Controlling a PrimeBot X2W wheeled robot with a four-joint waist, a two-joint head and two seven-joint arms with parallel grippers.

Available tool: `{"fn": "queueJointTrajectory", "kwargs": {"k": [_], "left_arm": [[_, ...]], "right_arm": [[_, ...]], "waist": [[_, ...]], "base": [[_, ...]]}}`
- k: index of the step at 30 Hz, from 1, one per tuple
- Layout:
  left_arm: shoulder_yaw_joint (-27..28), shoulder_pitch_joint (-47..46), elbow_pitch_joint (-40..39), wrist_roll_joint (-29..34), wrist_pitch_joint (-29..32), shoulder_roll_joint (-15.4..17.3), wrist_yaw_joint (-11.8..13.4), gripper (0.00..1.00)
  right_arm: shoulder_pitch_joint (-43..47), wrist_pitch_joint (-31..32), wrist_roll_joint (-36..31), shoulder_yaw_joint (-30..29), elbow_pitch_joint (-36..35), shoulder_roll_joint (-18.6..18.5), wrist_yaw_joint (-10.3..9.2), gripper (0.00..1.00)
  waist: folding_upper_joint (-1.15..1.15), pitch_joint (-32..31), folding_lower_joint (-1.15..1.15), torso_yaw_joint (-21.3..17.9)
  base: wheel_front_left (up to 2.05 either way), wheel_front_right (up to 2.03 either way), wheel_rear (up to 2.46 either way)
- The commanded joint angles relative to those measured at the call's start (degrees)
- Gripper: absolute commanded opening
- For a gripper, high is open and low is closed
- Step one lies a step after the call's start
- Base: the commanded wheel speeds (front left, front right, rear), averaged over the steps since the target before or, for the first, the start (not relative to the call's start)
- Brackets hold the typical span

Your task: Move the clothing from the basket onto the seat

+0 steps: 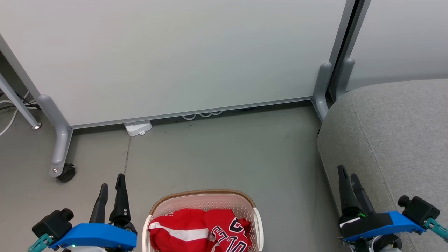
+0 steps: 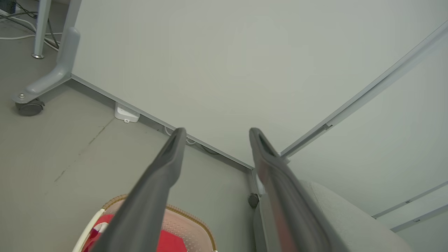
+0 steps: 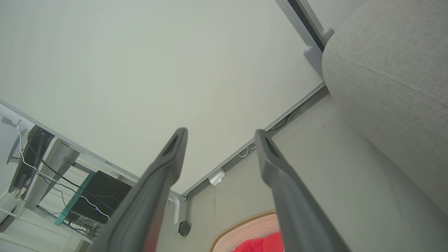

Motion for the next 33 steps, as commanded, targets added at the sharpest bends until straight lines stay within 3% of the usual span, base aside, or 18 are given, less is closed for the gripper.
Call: {"fn": "queueJointTrajectory", "kwargs": {"k": [1,33], "left_arm": [[-0.32,-1.59,-0.34,2.33,-0.7,0.59,0.39,1.0],[-4.13,-2.05,1.52,22.56,-5.61,0.77,2.32,1.0]], "right_arm": [[-1.67,-0.71,-2.42,0.39,-0.29,-0.18,0.0,1.0],[-1.54,-5.66,-22.73,2.67,2.31,-0.22,0.0,1.0]], "waist": [[0.0,0.02,0.0,0.03],[0.0,-0.28,0.0,0.6]], "base": [[0.0,0.0,0.0],[0.0,0.0,0.0]]}}
